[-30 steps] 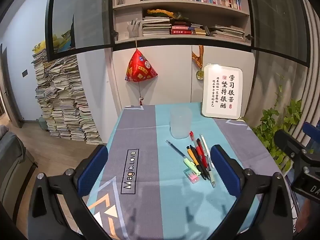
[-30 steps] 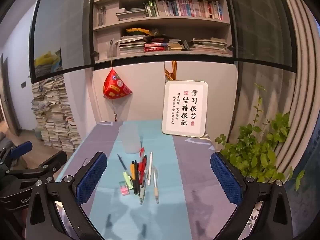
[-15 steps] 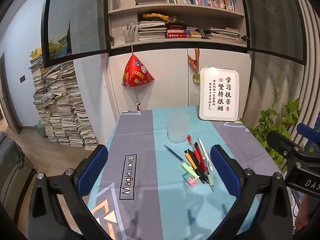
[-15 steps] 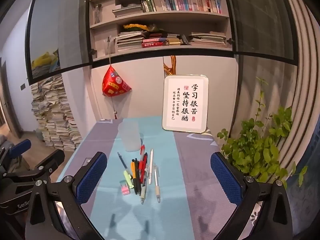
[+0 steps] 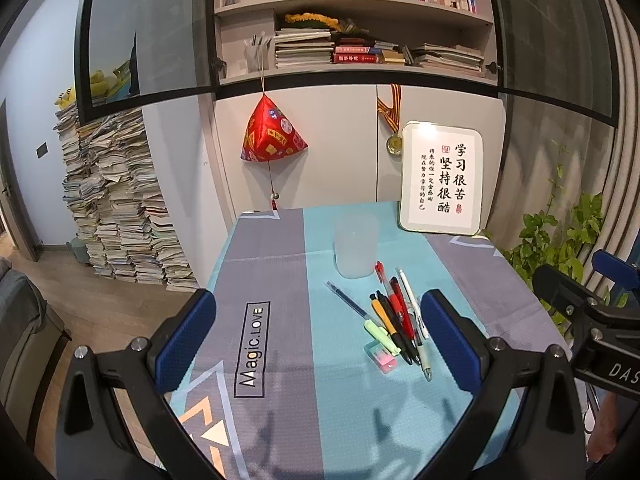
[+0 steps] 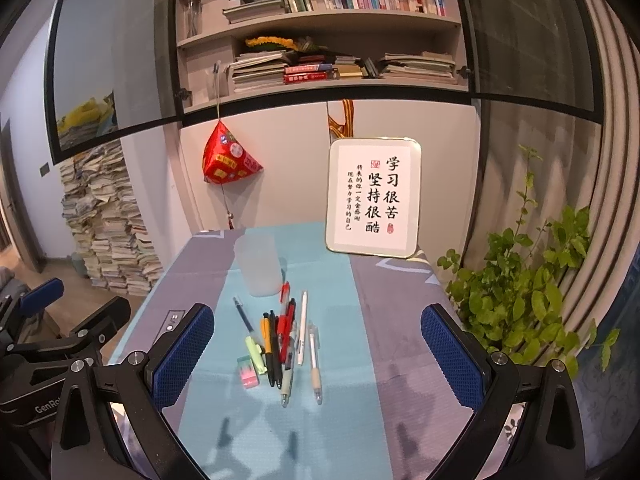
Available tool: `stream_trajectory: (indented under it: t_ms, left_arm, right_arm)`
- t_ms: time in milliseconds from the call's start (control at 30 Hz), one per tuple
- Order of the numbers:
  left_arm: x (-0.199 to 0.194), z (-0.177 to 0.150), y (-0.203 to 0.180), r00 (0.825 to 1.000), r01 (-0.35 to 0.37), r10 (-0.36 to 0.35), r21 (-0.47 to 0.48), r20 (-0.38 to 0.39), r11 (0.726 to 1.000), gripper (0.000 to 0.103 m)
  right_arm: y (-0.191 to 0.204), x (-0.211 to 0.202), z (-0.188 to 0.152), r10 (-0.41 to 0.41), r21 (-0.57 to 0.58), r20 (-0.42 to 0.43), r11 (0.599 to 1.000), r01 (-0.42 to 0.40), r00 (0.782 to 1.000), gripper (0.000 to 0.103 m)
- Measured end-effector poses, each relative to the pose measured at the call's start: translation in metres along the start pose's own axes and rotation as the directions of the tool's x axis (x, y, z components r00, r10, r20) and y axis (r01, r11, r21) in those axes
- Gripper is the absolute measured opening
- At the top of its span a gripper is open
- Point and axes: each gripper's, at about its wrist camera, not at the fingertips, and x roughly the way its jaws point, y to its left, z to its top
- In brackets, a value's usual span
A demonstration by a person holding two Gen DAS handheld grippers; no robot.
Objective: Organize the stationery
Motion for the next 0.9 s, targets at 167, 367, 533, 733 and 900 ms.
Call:
stream_trajectory:
  t_ms: [167, 367, 533, 733, 900]
  left_arm:
    - [0.010, 0.000, 0.002, 1.000, -0.001, 0.001, -0.007, -0.026, 1.000, 0.102]
    - [0.020, -0.001, 0.007, 0.999, -0.001, -0.001, -0.030, -0.051, 1.000, 0.102]
    - [0.023, -0.002, 0.005, 0.998, -0.002, 0.000, -0.025, -0.058, 1.000, 0.102]
    - [0.024, -0.001, 0.004, 0.998, 0.000, -0.001, -0.020, -0.060, 1.000, 0.102]
    - [0.026, -0.003, 0.006, 0.998, 0.000, -0.002, -0.024, -0.063, 1.000, 0.102]
  right_arm:
    - [-0.002, 0.010, -0.002, 0.000, 0.007, -0.025, 1.000, 0.000, 1.000, 0.103]
    - [-0.004, 0.018, -0.004, -0.003, 0.018, -0.051, 1.000, 0.004, 0.999, 0.103]
    - [-0.003, 0.024, -0.003, 0.001, 0.018, -0.063, 1.000, 0.000, 0.998, 0.103]
    - [-0.002, 0.027, -0.005, 0.004, 0.012, -0.072, 1.000, -0.003, 0.997, 0.103]
    - [-0.002, 0.027, -0.005, 0.004, 0.012, -0.075, 1.000, -0.003, 0.997, 0.103]
